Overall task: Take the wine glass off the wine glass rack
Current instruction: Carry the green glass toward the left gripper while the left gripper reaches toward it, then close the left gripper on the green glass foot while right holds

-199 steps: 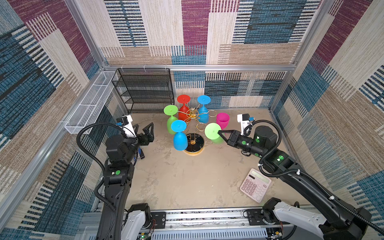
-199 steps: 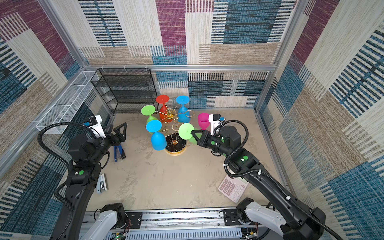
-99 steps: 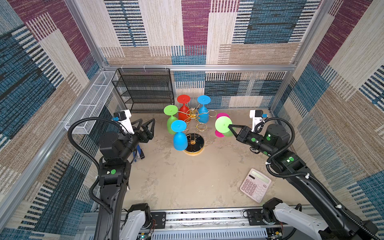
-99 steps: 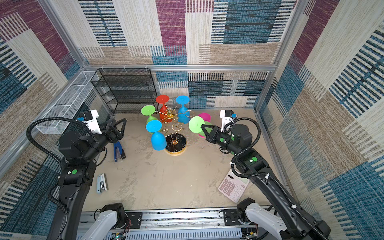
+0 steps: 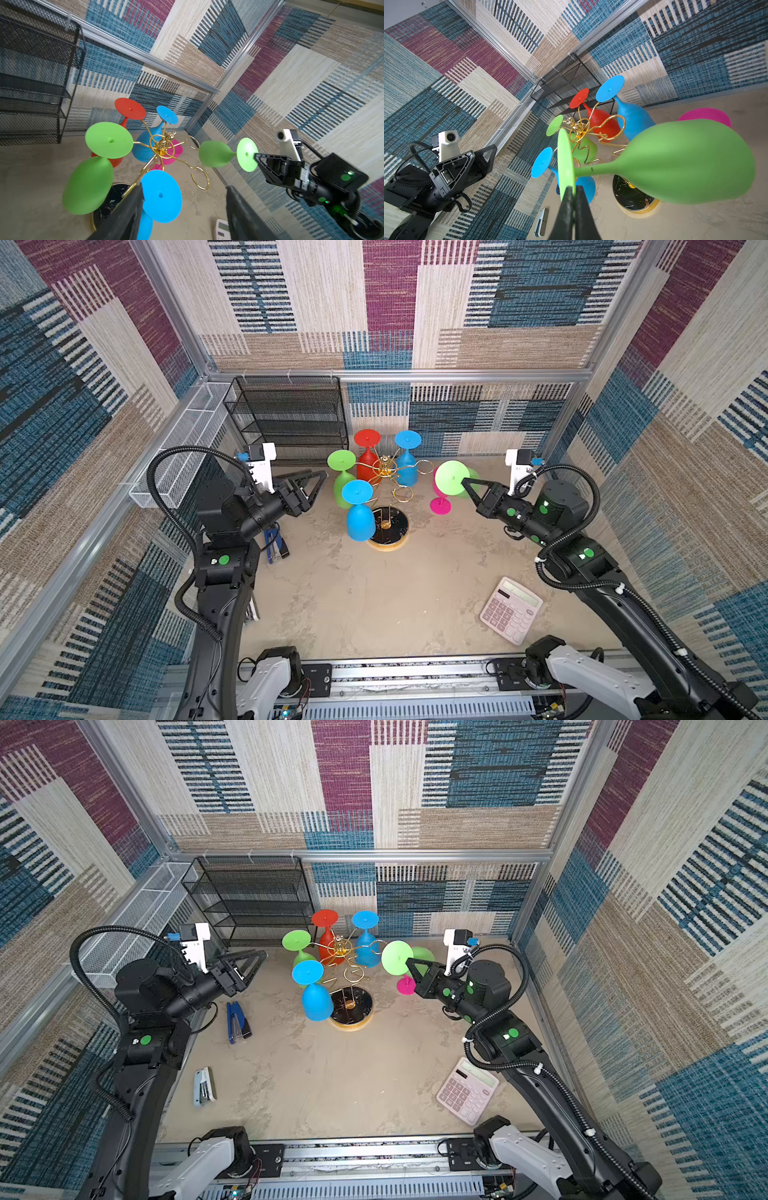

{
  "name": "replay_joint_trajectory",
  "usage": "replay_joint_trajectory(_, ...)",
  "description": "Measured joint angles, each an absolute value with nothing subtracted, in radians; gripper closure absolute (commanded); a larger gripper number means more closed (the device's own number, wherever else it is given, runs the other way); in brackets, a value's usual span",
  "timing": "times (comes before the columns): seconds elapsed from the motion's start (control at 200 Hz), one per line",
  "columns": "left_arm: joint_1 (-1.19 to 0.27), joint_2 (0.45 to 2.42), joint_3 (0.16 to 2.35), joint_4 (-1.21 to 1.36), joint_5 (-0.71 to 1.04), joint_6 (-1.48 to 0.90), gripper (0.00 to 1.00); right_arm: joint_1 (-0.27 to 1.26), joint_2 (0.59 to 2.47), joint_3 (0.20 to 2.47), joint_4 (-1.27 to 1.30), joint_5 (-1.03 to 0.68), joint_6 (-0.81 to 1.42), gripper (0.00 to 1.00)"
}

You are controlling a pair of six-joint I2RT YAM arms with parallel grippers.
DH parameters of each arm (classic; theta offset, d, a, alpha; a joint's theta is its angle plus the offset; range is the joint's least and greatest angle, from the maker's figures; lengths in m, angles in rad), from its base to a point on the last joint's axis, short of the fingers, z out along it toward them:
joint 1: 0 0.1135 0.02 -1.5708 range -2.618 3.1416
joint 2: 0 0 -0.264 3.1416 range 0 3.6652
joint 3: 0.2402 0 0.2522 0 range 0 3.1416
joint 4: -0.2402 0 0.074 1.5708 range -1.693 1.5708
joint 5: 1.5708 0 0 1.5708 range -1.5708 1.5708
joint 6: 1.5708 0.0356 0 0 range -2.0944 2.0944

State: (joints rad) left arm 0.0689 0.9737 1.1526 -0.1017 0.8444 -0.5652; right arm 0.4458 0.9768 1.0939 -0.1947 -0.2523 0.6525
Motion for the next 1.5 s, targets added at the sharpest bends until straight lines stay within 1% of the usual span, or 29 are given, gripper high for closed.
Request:
replay_joint_trajectory(0.2, 0.012, 1.011, 1.182, -0.103, 0.909, -0.604, 0.41, 0.446, 1.007, 1.136, -0.199, -0.251, 0.606, 1.00)
replay_joint_trajectory(0.436, -0.118, 1.082, 1.237, -0.102, 0.926, -0.610, 0.46, 0.446, 1.040, 1.205, -0.204, -0.258, 0.547, 1.00)
replay_joint_trajectory(0.726, -0.253, 1.177, 1.293, -0.085, 0.920, -0.609, 0.48, 0.446, 1.082, 1.254, -0.206, -0.345, 0.478, 1.00)
replay_joint_trajectory(1.022, -0.363, 1.314, 1.366, 0.005, 0.915, -0.628, 0.49, 0.446, 1.103, 1.264, -0.205, -0.461, 0.452, 1.00)
replay_joint_trajectory(1.327, -0.454, 1.414, 1.408, 0.100, 0.915, -0.648, 0.52, 0.452, 1.106, 1.270, -0.197, -0.517, 0.448, 1.00)
replay_joint_trajectory(1.457, -0.479, 1.440, 1.419, 0.135, 0.915, -0.657, 0.55, 0.454, 1.106, 1.270, -0.182, -0.542, 0.448, 1.00)
replay_joint_trajectory(1.502, -0.486, 1.446, 1.421, 0.145, 0.917, -0.661, 0.58, 0.456, 1.106, 1.270, -0.178, -0.548, 0.449, 1.00)
